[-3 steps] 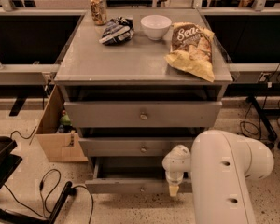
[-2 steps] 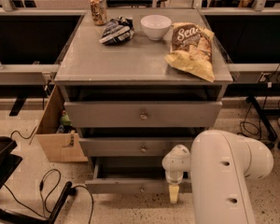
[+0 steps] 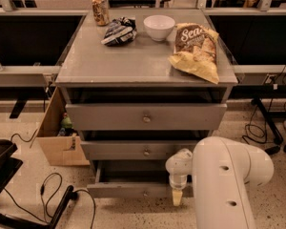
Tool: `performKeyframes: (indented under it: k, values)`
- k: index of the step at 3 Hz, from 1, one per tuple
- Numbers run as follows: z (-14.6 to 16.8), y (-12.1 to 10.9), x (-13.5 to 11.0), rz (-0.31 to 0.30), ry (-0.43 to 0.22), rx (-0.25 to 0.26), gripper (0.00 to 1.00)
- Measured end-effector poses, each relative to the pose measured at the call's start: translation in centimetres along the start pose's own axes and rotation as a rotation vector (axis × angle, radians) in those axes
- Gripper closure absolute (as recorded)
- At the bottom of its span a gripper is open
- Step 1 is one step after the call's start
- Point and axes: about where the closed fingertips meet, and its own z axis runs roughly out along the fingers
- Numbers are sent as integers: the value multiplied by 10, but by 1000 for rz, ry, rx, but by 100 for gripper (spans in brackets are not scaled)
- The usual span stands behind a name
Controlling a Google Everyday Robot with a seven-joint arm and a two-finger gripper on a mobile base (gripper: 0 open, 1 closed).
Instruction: Open bottom drawer
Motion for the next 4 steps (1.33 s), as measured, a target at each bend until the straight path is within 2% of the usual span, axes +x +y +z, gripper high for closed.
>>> performKeyframes:
  k: [1, 2, 3, 4]
  values:
    - [4, 26, -9, 54, 9, -114, 41]
    - [-7, 65, -15, 105, 41, -206, 64]
    - [-8, 64, -16, 108, 43, -208, 96]
    - [-11, 70, -15, 119, 49, -216, 100]
